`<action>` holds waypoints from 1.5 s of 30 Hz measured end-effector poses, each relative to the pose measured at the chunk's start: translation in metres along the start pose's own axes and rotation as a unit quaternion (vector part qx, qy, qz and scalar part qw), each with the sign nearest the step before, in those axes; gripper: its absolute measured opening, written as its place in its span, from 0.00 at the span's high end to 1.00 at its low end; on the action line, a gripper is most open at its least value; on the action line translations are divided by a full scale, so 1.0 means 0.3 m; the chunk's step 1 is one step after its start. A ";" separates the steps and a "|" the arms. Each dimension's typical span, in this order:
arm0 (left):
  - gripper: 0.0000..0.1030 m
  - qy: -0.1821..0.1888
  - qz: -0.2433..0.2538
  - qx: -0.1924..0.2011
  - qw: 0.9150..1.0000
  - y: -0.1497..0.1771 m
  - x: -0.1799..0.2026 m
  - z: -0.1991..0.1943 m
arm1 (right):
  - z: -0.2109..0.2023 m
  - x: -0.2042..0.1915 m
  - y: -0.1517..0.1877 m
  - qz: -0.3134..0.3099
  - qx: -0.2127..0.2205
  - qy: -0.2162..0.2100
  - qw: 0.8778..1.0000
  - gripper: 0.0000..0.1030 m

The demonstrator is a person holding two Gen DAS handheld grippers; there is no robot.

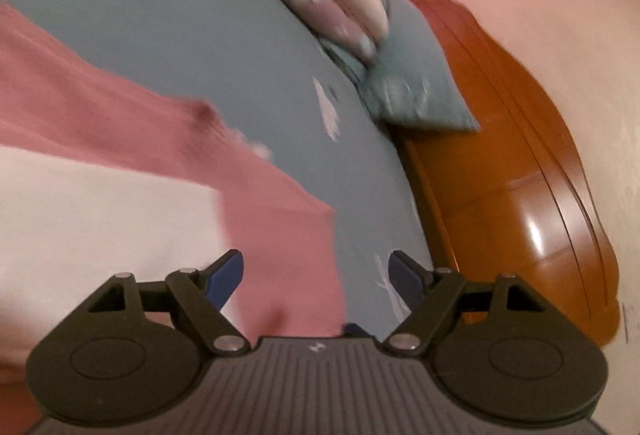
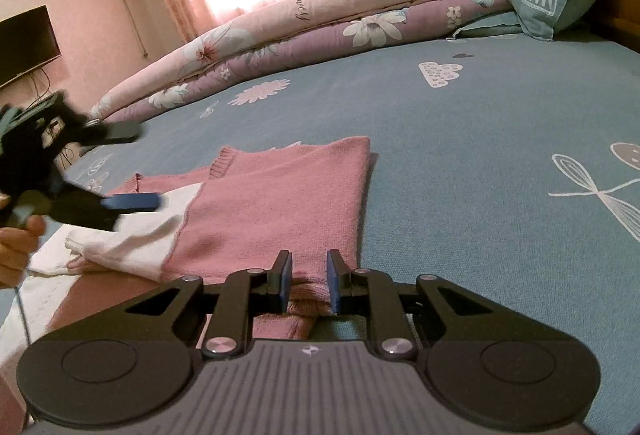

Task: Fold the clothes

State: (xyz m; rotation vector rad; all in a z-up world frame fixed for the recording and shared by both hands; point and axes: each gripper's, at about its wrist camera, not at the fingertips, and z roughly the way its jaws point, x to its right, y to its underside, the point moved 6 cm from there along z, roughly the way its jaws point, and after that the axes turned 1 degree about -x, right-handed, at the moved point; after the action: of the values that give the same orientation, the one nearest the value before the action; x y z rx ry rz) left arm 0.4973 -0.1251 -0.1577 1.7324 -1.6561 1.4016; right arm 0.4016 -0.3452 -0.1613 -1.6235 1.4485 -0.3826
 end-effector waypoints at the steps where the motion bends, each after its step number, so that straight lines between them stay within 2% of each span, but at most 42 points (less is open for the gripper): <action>1: 0.23 -0.010 0.006 -0.005 1.000 0.003 0.002 0.033 | 0.000 0.000 0.000 0.000 0.000 0.000 1.000 0.78; 3: 0.23 -0.036 0.014 -0.003 0.999 -0.005 -0.006 0.084 | 0.000 0.001 0.000 0.001 -0.001 -0.001 1.000 0.78; 7: 0.23 -0.024 -0.024 0.026 0.999 -0.066 -0.034 0.096 | 0.001 0.000 -0.001 0.002 -0.001 -0.002 1.000 0.78; 12: 0.23 -0.046 -0.042 0.044 0.997 -0.099 -0.025 0.065 | 0.001 -0.002 -0.002 0.001 -0.002 0.001 1.000 0.78; 14: 0.22 -0.041 -0.029 0.035 0.998 -0.092 0.000 0.060 | 0.001 -0.002 -0.002 0.002 -0.002 0.001 1.000 0.78; 18: 0.21 -0.071 -0.015 0.015 0.997 -0.023 -0.040 -0.018 | 0.001 0.001 -0.002 0.006 -0.003 0.000 1.000 0.78; 23: 0.20 -0.038 -0.032 0.033 0.998 0.035 -0.104 -0.152 | -0.001 0.000 0.001 0.004 -0.003 0.000 1.000 0.78; 27: 0.20 -0.049 -0.033 0.031 0.998 0.035 -0.088 -0.179 | -0.004 0.001 -0.006 0.006 -0.006 0.003 1.000 0.78; 32: 0.18 -0.021 -0.030 0.028 0.999 0.045 -0.032 -0.168 | -0.034 -0.039 -0.029 -0.005 0.016 -0.003 1.000 0.77; 33: 0.18 -0.014 -0.028 0.023 0.999 0.050 -0.022 -0.157 | -0.030 -0.049 -0.027 -0.010 0.013 -0.002 1.000 0.76; 35: 0.18 -0.005 -0.017 0.013 1.000 0.056 0.000 -0.124 | -0.015 -0.066 -0.014 -0.025 0.005 0.004 1.000 0.69; 37: 0.18 0.000 -0.010 0.001 1.000 0.062 0.021 -0.079 | -0.006 -0.077 -0.002 -0.042 0.001 0.012 0.999 0.69; 42: 0.18 -0.031 0.012 -0.041 0.999 0.161 0.020 -0.046 | -0.005 -0.064 -0.004 -0.037 -0.007 0.008 0.999 0.68; 45: 0.18 -0.032 -0.005 -0.047 0.998 0.188 0.017 -0.085 | -0.004 -0.056 -0.005 -0.030 -0.008 0.006 1.000 0.68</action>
State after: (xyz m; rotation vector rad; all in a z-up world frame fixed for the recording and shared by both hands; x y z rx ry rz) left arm 0.4355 -0.1212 -0.1626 1.7460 -1.7149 1.2552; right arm 0.3972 -0.3307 -0.1541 -1.6823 1.4188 -0.4165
